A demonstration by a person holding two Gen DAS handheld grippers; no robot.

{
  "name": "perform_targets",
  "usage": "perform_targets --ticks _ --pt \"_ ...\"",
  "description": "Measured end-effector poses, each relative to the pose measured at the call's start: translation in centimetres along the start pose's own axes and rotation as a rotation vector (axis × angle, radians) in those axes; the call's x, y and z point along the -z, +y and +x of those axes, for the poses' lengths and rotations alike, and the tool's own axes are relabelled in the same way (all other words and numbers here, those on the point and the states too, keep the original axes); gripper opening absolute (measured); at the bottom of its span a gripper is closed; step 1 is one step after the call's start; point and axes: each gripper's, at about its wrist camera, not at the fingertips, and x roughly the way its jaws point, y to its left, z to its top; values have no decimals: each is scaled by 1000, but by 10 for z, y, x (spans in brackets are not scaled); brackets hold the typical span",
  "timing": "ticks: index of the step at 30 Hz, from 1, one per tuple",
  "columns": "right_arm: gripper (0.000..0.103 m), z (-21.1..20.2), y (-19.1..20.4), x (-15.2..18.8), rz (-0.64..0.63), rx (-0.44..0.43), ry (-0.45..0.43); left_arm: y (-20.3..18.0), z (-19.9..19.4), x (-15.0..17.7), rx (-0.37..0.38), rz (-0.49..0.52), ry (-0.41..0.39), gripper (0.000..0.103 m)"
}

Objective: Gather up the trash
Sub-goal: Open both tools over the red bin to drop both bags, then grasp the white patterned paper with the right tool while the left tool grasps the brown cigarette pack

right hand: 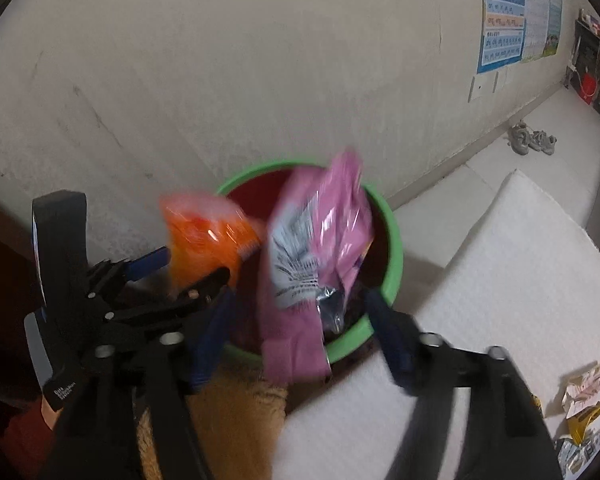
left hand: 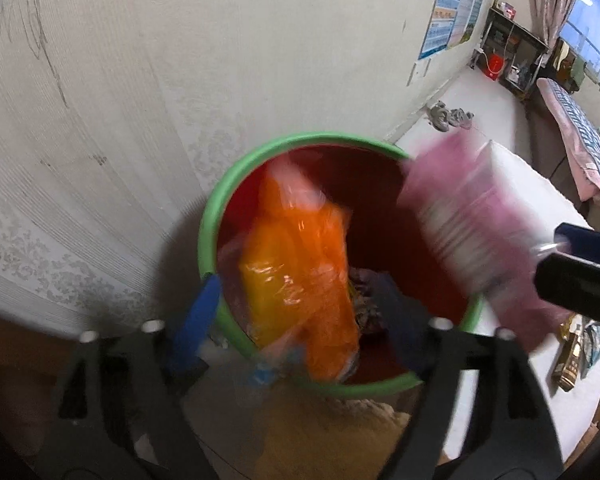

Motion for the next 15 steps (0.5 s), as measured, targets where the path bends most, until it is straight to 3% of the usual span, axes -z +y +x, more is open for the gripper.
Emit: perform_targets --ticks 8,11,15 --pt "73 -31 -14 24 44 -2 -58 10 -13 10 -21 -41 -25 78" --pt "80 -55 -38 52 83 59 -93 4 -27 14 -10 -50 -57 79" --pt "81 -89 -97 105 210 184 -115 -16 -43 19 27 -37 -83 79"
